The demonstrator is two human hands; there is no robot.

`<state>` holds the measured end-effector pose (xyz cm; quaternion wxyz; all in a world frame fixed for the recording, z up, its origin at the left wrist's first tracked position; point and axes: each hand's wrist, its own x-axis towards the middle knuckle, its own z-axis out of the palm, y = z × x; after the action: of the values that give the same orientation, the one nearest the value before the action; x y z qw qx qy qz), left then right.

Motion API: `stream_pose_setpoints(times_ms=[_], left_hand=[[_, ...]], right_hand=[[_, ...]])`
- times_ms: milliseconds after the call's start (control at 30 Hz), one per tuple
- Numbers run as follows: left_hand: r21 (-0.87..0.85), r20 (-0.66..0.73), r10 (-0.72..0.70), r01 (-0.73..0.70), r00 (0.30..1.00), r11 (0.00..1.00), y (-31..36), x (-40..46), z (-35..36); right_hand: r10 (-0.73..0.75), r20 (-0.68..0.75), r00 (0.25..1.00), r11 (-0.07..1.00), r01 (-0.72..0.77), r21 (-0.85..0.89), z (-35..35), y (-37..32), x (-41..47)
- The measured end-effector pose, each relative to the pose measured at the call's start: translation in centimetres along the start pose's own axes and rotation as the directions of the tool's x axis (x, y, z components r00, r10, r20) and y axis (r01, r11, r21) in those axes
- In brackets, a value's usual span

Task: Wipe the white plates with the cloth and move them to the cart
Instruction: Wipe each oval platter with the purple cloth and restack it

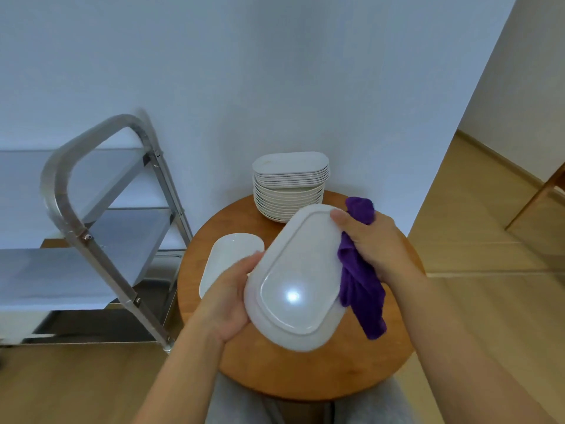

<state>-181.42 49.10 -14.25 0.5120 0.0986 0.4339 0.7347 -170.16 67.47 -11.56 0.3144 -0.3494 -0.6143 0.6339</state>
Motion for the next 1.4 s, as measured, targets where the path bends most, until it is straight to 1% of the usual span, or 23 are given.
stream_pose_setpoints(times_ms=[67, 133, 233, 300, 333, 400, 467, 533, 567, 667, 700, 767, 800, 867, 933, 1000, 1067, 1133, 1200, 1233, 1267, 1367, 1400], left_hand=[[0.072, -0.03, -0.076, 0.078, 0.997, 0.994, 0.1, 0.6, 0.2], [0.031, -0.062, -0.015, 0.017, 0.998, 0.999, -0.4, 1.2, 0.7], [-0.054, -0.125, 0.112, -0.119, 0.986, 0.991, -1.2, 1.6, 1.5], [-0.078, -0.172, 0.179, -0.195, 0.969, 0.978, -1.8, 1.7, 2.0], [-0.092, -0.19, 0.21, -0.23, 0.959, 0.969, -2.1, 1.8, 2.3], [-0.122, -0.233, 0.243, -0.276, 0.942, 0.953, -2.7, 1.8, 2.6], [-0.093, -0.277, 0.253, -0.288, 0.927, 0.953, -3.0, 1.8, 2.7], [-0.011, -0.288, 0.274, -0.29, 0.918, 0.957, -3.4, 1.6, 2.6], [0.029, -0.279, 0.287, -0.291, 0.916, 0.956, -3.7, 1.5, 2.6], [0.155, -0.253, 0.333, -0.302, 0.908, 0.941, -4.7, 1.2, 3.4], [0.169, -0.255, 0.348, -0.312, 0.902, 0.935, -4.9, 1.2, 3.8], [0.116, -0.259, 0.361, -0.342, 0.896, 0.932, -4.9, 1.4, 4.7], [0.067, -0.269, 0.356, -0.351, 0.895, 0.934, -4.8, 1.5, 5.0], [0.004, -0.308, 0.352, -0.369, 0.884, 0.93, -4.5, 1.6, 5.3], [-0.013, -0.345, 0.363, -0.391, 0.865, 0.92, -4.3, 1.5, 5.3], [-0.031, -0.387, 0.348, -0.39, 0.854, 0.92, -3.9, 1.4, 4.9], [-0.081, -0.425, 0.277, -0.341, 0.862, 0.937, -3.2, 1.4, 4.5], [-0.146, -0.478, 0.191, -0.292, 0.858, 0.945, -2.7, 1.5, 3.9], [-0.2, -0.513, 0.168, -0.308, 0.842, 0.93, -2.4, 1.5, 3.5], [-0.218, -0.514, 0.158, -0.307, 0.843, 0.926, -2.4, 1.4, 3.5], [-0.229, -0.509, 0.148, -0.299, 0.848, 0.926, -2.5, 1.4, 3.5], [-0.221, -0.469, 0.103, -0.23, 0.877, 0.948, -3.0, 1.5, 3.7], [-0.209, -0.453, 0.098, -0.213, 0.886, 0.954, -3.0, 1.6, 3.9]], right_hand=[[-0.048, -0.051, 0.998, 0.994, 0.042, -0.103, 0.7, -0.3, -0.1], [-0.147, -0.187, 0.971, 0.983, 0.122, -0.138, 1.6, 0.2, -0.4], [-0.245, -0.332, 0.911, 0.969, 0.237, -0.064, 2.9, 1.3, -1.6], [-0.2, -0.318, 0.927, 0.98, 0.188, -0.068, 4.1, 2.0, -2.1], [-0.177, -0.307, 0.935, 0.981, 0.144, -0.128, 4.7, 2.4, -2.3], [-0.199, -0.255, 0.946, 0.943, 0.114, -0.314, 5.5, 3.9, -3.0], [-0.253, -0.116, 0.961, 0.869, 0.173, -0.463, 5.8, 5.3, -4.4], [-0.25, 0.009, 0.968, 0.834, 0.22, -0.505, 5.3, 6.1, -4.6], [-0.244, 0.028, 0.969, 0.82, 0.222, -0.527, 4.8, 6.0, -4.1], [-0.321, -0.003, 0.947, 0.735, 0.247, -0.631, 3.7, 4.1, -1.8], [-0.35, 0.014, 0.937, 0.69, 0.268, -0.672, 3.9, 3.3, -1.5], [-0.375, 0.129, 0.918, 0.588, 0.343, -0.732, 5.0, 2.3, -1.8], [-0.362, 0.191, 0.912, 0.571, 0.379, -0.728, 5.7, 2.2, -2.3], [-0.328, 0.252, 0.91, 0.621, 0.409, -0.669, 6.6, 2.4, -3.4], [-0.331, 0.252, 0.909, 0.68, 0.415, -0.605, 7.0, 2.8, -4.5], [-0.381, 0.247, 0.891, 0.687, 0.452, -0.57, 7.1, 3.6, -6.2], [-0.435, 0.273, 0.858, 0.702, 0.513, -0.494, 6.9, 4.6, -7.7], [-0.419, 0.373, 0.828, 0.735, 0.55, -0.396, 6.3, 5.9, -8.3], [-0.38, 0.482, 0.79, 0.741, 0.572, -0.353, 5.0, 6.9, -7.9], [-0.383, 0.525, 0.76, 0.698, 0.611, -0.373, 4.3, 7.4, -7.6], [-0.401, 0.565, 0.722, 0.615, 0.669, -0.418, 3.7, 7.8, -7.4], [-0.534, 0.594, 0.602, 0.221, 0.777, -0.589, 3.3, 8.3, -6.6], [-0.584, 0.558, 0.59, 0.159, 0.757, -0.634, 3.4, 8.3, -6.4]])
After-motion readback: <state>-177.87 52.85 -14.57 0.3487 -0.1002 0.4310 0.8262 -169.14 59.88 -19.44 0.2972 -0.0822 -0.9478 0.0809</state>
